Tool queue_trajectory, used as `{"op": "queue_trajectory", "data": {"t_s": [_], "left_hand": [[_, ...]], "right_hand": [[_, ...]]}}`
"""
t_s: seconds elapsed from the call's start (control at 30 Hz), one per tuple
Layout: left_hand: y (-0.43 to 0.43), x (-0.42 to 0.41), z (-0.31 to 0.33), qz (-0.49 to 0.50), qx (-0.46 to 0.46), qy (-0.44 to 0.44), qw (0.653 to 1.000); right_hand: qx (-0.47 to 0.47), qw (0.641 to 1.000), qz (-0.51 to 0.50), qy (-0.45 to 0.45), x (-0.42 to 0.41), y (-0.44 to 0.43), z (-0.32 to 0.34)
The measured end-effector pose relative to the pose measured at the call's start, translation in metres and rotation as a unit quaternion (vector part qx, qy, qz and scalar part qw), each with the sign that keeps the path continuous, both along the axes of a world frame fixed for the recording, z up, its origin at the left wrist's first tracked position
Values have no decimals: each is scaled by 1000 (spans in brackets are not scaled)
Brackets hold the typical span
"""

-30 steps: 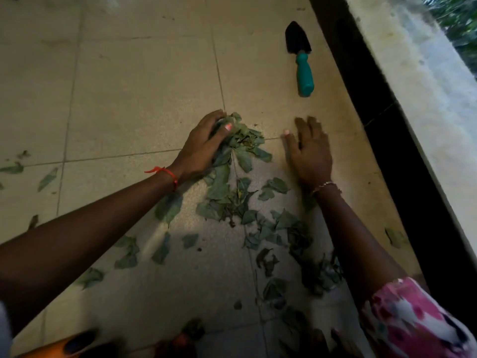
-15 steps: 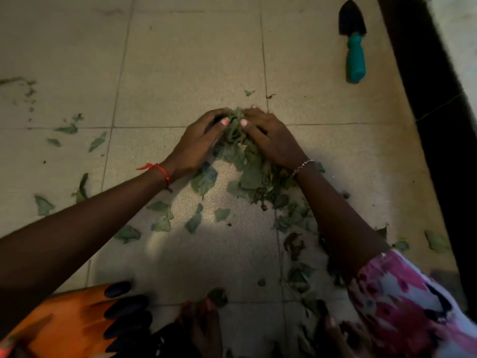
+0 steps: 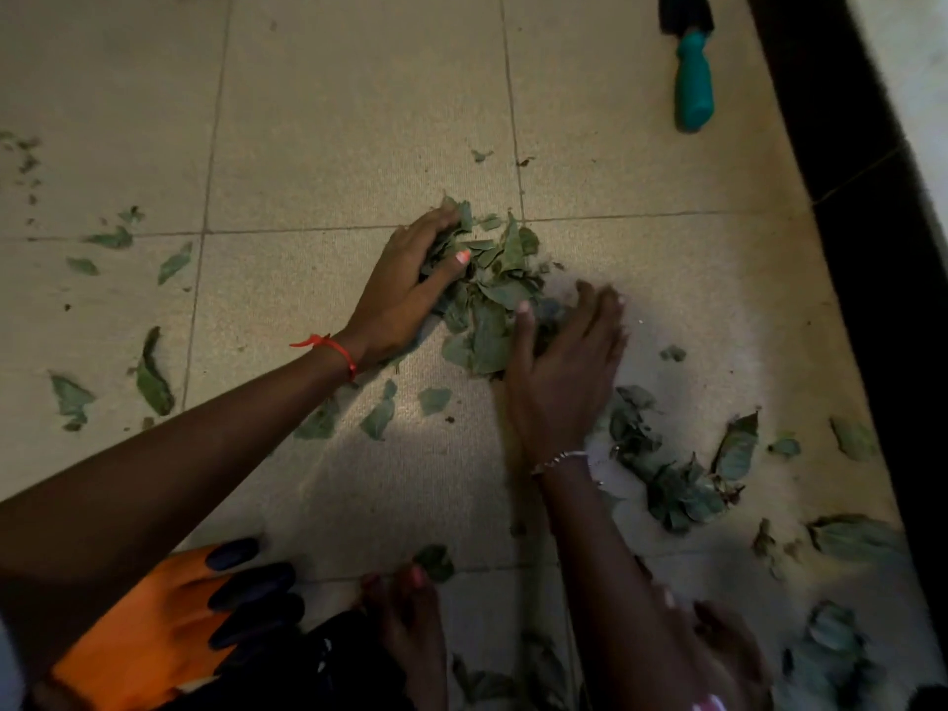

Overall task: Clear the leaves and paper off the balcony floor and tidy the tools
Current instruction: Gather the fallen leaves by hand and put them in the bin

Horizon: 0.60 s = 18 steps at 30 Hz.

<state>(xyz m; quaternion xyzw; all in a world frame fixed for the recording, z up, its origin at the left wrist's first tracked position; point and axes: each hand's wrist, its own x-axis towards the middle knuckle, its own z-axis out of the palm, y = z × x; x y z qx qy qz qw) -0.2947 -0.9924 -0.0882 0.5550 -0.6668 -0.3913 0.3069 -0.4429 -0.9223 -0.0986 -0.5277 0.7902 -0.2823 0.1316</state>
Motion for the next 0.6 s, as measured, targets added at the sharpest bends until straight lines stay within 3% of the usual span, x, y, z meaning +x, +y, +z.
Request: {"op": "queue_trajectory", "data": {"t_s": [0.1,0.23,0.37,0.47,0.6], "left_hand": [[-1,-4,0,9,7,39,999],[-5,-5,4,27,11,102,994],[-11,-3,1,75,-2,61,995],[-9,-10,-5,52,-18,-19,998],[-5,-24,-7,49,-16,40,998]], "right_hand": [[-12,998,43,-37,16,-24,3],[-112,971,120,-174,18,-55,8],[-78,987,77,-118,-1,-72,5],[-39,983,162,-70,4,-70,1],[-60,966,218,-128,16,-71,1]]}}
